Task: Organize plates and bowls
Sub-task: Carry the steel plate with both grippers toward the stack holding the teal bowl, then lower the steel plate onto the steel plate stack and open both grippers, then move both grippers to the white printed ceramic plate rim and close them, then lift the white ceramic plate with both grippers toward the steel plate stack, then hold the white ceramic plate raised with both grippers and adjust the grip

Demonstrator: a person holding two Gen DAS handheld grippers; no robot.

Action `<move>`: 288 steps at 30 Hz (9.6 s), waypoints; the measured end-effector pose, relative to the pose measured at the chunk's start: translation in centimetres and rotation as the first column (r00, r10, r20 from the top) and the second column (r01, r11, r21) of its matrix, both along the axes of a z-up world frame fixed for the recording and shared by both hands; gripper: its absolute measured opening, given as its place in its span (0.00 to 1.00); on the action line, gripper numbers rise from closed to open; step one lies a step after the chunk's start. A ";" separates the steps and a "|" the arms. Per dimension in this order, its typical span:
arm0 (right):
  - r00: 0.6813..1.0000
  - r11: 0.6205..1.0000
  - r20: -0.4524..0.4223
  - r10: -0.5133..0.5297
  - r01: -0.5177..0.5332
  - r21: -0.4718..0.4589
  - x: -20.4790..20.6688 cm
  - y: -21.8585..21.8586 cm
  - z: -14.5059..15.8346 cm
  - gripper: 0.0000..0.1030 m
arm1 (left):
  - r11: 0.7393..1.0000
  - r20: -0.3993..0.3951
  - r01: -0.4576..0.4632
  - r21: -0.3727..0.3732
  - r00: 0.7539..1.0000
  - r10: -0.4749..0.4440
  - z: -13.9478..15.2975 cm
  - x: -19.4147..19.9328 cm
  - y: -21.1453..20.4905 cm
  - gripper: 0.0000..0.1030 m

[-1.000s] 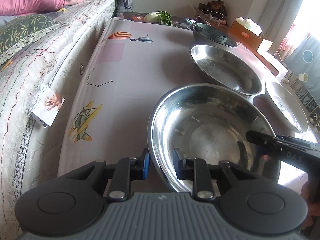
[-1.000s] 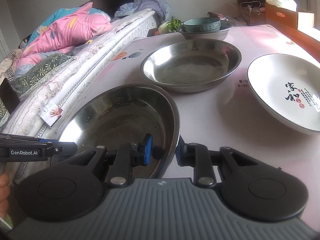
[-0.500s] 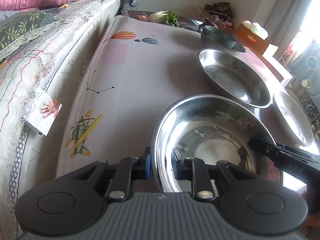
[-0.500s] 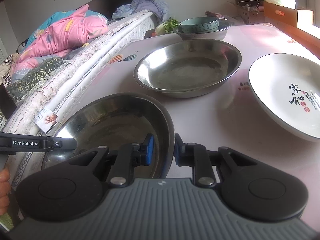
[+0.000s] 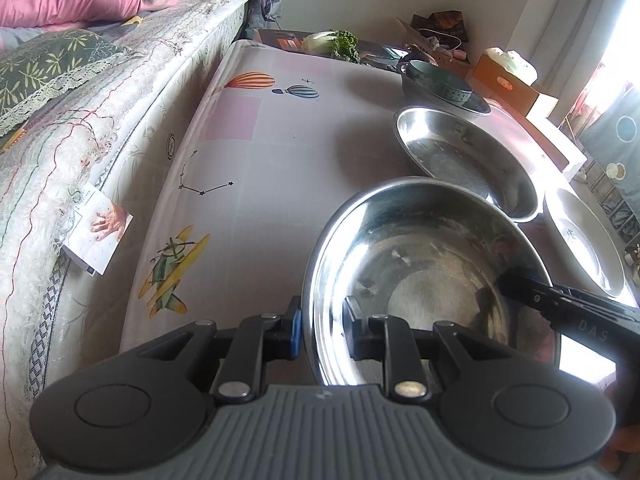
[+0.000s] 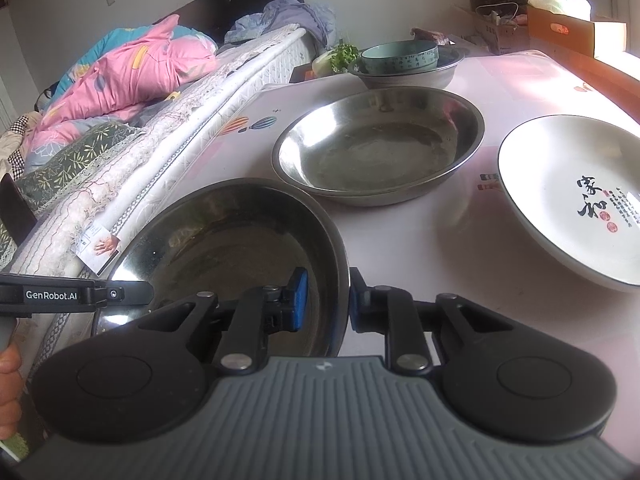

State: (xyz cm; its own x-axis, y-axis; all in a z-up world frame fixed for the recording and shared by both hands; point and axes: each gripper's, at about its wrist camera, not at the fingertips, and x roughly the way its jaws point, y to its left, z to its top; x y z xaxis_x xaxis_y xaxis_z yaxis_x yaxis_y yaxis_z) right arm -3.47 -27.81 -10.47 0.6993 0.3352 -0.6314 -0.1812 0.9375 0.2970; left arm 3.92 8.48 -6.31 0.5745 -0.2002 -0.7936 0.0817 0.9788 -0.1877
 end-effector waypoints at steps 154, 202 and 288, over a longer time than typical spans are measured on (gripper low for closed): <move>0.984 0.979 -0.147 -0.096 0.120 0.166 -1.9 -12.4 -1.7 0.22 | 0.943 -0.068 0.332 0.004 0.941 -0.331 0.0 -1.2 -10.3 0.24; 0.984 0.986 -0.149 -0.096 0.114 0.120 -1.4 -10.4 -1.0 0.27 | 0.953 -0.094 0.298 -0.048 0.949 -0.302 -0.9 -0.8 -9.0 0.29; 0.986 0.986 -0.119 -0.113 0.126 0.111 0.5 -11.1 -1.3 0.29 | 0.937 -0.105 0.343 -0.071 0.931 -0.349 -1.1 -1.8 -10.2 0.37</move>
